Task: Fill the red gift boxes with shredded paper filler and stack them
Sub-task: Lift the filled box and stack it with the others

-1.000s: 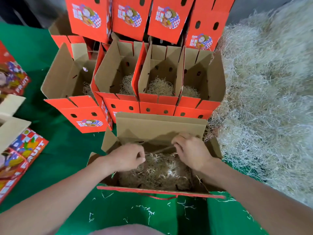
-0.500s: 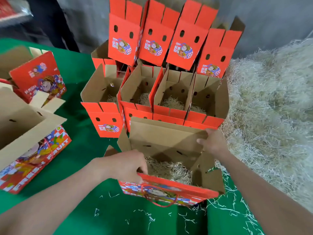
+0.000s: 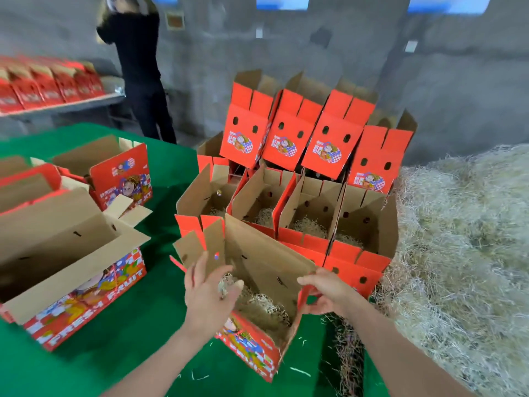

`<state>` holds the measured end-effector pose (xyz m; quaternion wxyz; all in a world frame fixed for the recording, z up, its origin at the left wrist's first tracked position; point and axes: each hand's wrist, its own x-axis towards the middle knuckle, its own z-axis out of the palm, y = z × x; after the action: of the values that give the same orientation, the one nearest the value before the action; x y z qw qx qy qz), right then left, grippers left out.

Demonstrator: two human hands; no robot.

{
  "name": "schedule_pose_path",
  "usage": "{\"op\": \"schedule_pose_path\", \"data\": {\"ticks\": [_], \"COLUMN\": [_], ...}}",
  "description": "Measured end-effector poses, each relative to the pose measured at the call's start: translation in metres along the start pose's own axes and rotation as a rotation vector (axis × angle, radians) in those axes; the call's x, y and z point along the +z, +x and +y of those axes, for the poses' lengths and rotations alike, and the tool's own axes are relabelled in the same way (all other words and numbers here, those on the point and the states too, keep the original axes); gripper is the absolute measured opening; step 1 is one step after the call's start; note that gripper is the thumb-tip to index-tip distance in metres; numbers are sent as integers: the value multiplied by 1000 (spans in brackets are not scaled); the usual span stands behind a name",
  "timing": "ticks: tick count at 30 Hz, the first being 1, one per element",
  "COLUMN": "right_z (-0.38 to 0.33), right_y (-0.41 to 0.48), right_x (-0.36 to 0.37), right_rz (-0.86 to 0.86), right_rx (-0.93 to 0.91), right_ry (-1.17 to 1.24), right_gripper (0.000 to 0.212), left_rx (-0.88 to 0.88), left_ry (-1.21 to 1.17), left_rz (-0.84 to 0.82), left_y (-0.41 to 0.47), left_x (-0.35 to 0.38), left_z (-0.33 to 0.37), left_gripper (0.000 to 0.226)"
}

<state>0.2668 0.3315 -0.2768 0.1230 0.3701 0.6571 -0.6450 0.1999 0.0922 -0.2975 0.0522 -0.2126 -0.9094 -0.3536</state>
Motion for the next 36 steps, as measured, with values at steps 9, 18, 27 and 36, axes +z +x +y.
{"op": "schedule_pose_path", "data": {"ticks": [9,18,27,36], "right_z": [-23,-97,-135,-146], "right_y": [-13,-94,-132,-125], "right_x": [14,-68,-103,-128], "right_rz": [278,341,550,633], "right_rx": [-404,-662,-791,-826], "right_ry": [-479,-167,360,704], "right_gripper": [18,25,6,10], "left_rx": [649,1088,1264,836], "left_ry": [487,296,349,-240], "left_rz": [186,512,664,344], "left_y": [36,86,166,211], "left_x": [-20,-70,-82,-54], "left_z": [65,208,291,339], "left_gripper": [66,56,56,39]}}
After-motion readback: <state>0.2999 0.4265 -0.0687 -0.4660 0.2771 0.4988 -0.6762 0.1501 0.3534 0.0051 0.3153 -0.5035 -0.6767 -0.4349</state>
